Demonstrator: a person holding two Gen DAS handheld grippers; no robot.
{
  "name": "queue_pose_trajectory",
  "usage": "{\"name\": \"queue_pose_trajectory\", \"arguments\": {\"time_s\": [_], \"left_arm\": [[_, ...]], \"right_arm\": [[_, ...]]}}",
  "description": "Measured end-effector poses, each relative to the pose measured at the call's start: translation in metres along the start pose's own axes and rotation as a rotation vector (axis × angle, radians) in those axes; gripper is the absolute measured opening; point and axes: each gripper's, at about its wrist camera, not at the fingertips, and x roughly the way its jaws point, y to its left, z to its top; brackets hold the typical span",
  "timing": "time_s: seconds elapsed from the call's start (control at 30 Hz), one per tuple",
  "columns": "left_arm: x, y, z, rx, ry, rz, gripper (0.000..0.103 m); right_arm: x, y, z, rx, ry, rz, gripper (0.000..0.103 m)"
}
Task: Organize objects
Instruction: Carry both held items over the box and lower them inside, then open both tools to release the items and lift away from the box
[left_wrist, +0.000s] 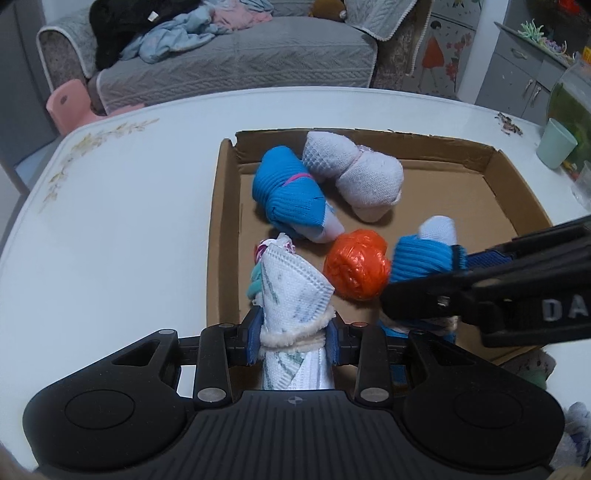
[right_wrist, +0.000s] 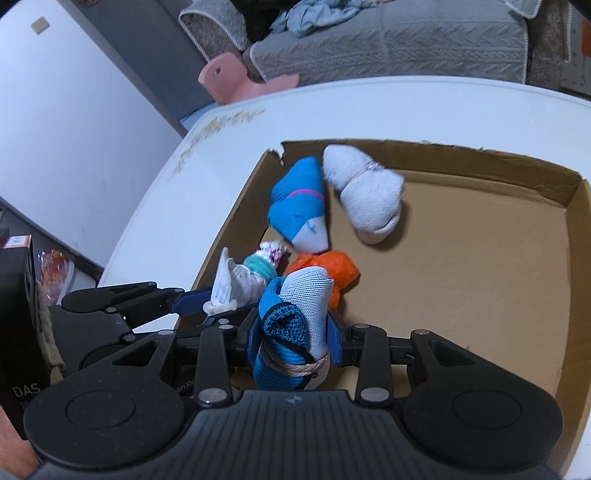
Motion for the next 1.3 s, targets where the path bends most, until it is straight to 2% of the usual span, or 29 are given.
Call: {"name": "queue_pose_trajectory", "arguments": {"time_s": [0.37,0.63,1.0,1.3], "left_arm": [[0.001,0.001,-0.002,0.011,0.015,0.004,0.047],[-0.002,0.001,0.0,-0.006,0.01,-0.001,0.064],[-0.002,0.001,-0.001,-0.003,0.017,-0.007,0.068],[-0.015,-0.01,0.002,0.017,0.018,0.008,0.081]], "right_arm": [[0.015,0.012,0.001,-0.012,0.027,-0.001,0.034],[0.01,0.008,0.003,0.002,0.006,-0.01,0.04],[0.008,0.009,0.004,0.004,0.005,0.0,0.043],[0.004,0.003,0.007,0.047,-0.004,0.014,0.049]]}}
